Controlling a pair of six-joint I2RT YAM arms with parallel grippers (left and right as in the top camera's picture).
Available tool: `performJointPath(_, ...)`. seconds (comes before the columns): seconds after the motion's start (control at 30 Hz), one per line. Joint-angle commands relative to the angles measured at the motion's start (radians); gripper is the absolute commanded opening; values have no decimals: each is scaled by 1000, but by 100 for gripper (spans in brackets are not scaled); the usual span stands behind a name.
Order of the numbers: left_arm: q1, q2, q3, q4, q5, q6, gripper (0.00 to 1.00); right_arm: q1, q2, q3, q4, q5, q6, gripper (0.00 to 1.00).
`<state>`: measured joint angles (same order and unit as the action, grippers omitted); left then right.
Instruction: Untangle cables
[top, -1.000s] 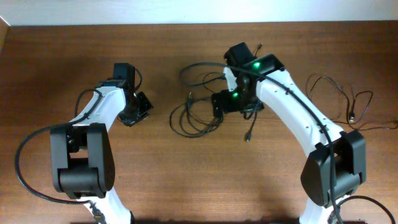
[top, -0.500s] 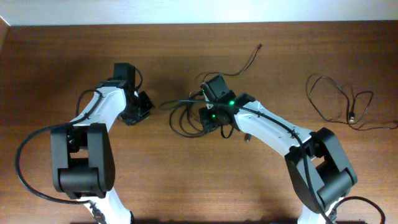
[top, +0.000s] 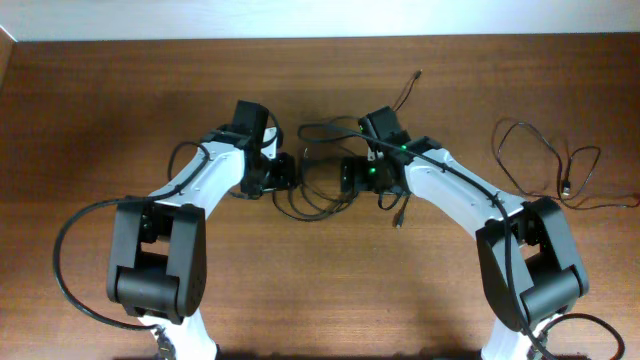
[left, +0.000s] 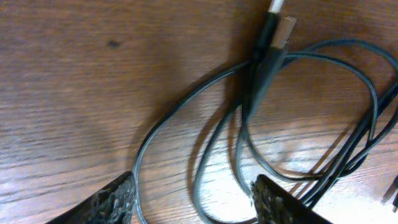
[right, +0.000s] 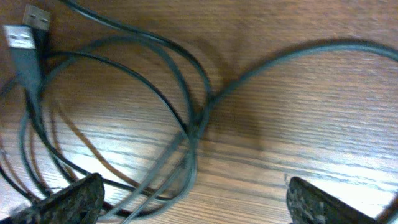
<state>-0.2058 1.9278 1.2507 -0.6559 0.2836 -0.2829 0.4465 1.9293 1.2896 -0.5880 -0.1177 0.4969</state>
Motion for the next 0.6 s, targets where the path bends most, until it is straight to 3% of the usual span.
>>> performJointPath(0.0, -60, -24, -6, 28, -19, 0, 62, -66, -7, -11, -22, -7, 44, 96)
performJointPath(0.3, -128, -24, -6, 63, -19, 0, 56, -170, 23, -102, -22, -2, 60, 96)
performJointPath(0.43, -148, -24, -7, 64, -51, -37, 45, -172, 45, -113, -14, -3, 61, 56)
performJointPath(0.57, -205, -24, -29, 63, -191, -208, 43, -172, 45, -113, -13, -2, 61, 54)
